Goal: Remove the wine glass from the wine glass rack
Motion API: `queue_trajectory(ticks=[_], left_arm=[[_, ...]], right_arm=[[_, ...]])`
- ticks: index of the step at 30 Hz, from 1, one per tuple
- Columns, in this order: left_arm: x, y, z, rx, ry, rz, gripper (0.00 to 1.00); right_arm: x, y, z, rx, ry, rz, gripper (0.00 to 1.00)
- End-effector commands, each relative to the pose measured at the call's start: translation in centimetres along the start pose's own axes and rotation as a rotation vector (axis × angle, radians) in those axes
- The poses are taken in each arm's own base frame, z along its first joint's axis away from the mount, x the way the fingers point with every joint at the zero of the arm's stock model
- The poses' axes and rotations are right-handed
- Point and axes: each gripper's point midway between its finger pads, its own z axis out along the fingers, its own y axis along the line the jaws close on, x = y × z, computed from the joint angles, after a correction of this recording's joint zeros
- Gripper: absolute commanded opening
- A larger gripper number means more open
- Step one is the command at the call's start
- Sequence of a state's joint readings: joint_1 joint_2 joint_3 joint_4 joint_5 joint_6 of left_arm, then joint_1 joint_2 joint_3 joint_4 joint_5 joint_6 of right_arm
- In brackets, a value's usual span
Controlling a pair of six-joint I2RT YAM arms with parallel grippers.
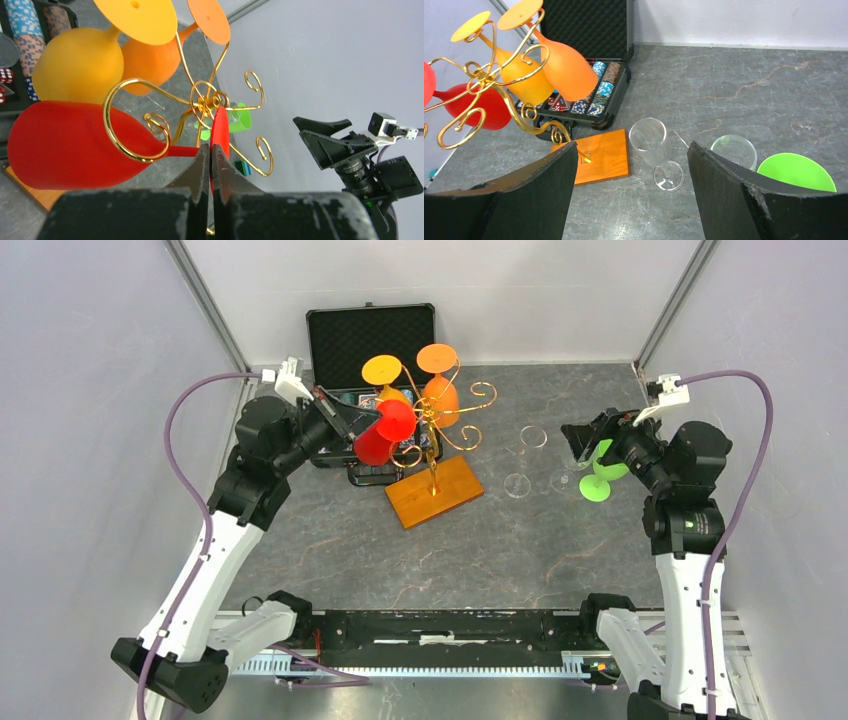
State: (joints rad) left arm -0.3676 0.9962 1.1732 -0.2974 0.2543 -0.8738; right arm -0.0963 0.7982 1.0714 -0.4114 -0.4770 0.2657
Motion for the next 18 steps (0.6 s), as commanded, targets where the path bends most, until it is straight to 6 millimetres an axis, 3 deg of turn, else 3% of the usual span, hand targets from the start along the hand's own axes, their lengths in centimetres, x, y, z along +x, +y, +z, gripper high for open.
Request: queue_trajectory(ticks=[1, 9, 18], left_arm=[[0.6, -2.1, -2.2, 0.079, 0.05, 0.052, 0.02], [0.2, -1.6, -6.0, 0.016, -0.022, 0.061, 0.02], [-0.4, -5.0, -11.9, 0.1, -0.101, -0.021, 0.02]], right_arm=[[-1.6, 2.3, -0.7, -0.103, -0.061, -0.019, 0.87], [-1.5, 6.1, -2.0, -0.308, -0.106, 0.021, 0.92], [0.0, 9.7, -4.1, -0.545, -0.183, 0.177, 0.96]])
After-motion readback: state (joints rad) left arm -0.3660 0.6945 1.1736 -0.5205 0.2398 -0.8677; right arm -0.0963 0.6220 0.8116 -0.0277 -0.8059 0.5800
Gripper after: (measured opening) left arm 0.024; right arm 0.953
